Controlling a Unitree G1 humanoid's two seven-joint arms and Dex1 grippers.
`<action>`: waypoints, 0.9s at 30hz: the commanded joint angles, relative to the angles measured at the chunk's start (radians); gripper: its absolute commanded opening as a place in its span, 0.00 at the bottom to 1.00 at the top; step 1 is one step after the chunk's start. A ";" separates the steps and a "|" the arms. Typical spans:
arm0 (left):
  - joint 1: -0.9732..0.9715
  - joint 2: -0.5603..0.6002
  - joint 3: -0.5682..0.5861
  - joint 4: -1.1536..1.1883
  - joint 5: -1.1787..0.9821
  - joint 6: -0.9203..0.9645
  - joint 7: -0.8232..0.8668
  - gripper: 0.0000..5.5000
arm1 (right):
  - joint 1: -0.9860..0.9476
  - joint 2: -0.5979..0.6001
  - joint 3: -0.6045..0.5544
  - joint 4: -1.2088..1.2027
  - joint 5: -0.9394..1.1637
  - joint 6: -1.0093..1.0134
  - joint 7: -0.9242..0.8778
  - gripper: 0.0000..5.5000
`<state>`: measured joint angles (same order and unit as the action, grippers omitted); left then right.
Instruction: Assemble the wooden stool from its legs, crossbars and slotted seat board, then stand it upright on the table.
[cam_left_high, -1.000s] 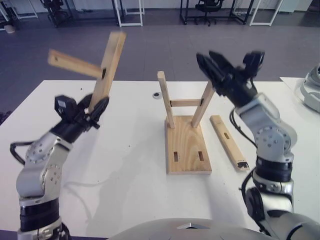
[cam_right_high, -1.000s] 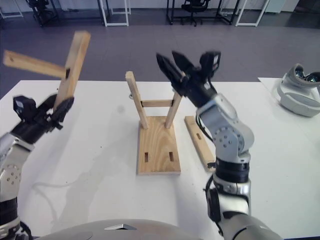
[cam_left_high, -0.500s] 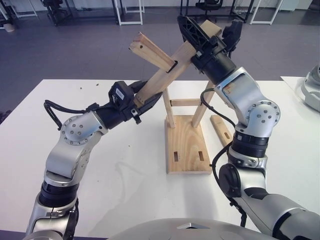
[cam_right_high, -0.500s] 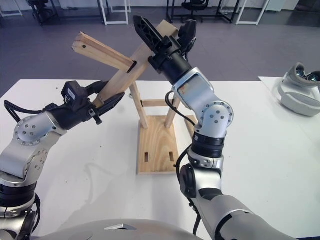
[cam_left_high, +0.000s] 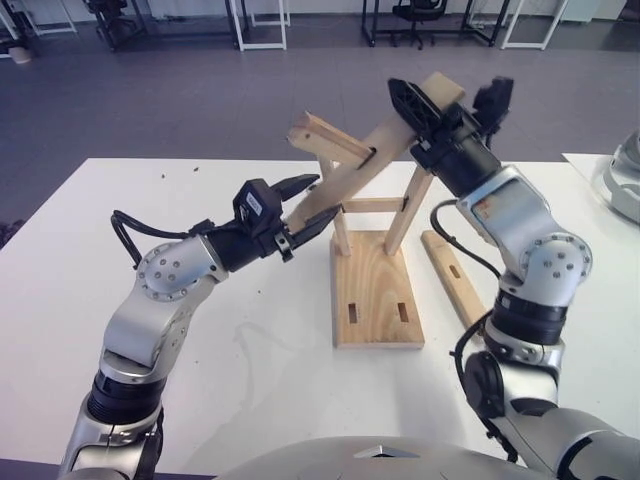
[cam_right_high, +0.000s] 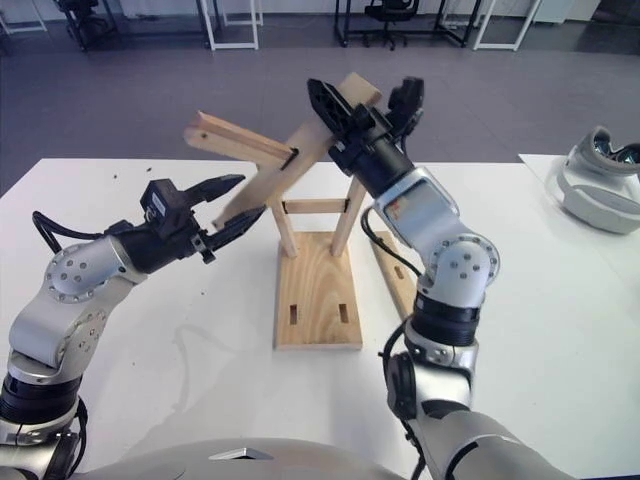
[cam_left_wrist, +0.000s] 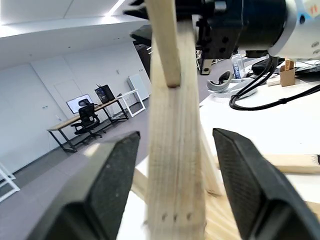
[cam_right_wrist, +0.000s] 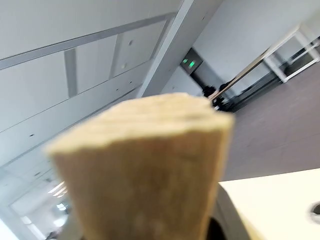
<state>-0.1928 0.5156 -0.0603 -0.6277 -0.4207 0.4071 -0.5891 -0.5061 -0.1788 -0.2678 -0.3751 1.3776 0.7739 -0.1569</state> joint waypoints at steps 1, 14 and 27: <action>0.153 0.025 0.059 -0.024 -0.007 0.004 0.001 0.61 | 0.402 -0.073 -0.131 -0.183 0.005 -0.010 0.055 0.19; 0.303 -0.069 0.014 0.016 0.149 -0.063 0.139 0.73 | 0.705 -0.138 -0.144 -0.158 -0.267 -0.141 0.103 0.19; 0.309 -0.078 -0.002 -0.001 0.179 -0.054 0.144 0.73 | 0.697 -0.315 0.170 -0.204 -0.752 -0.144 0.149 0.19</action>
<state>0.1229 0.4316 -0.0574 -0.6283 -0.2615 0.3489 -0.4477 0.0938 -0.4601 -0.1732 -0.6694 0.7277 0.5839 -0.0473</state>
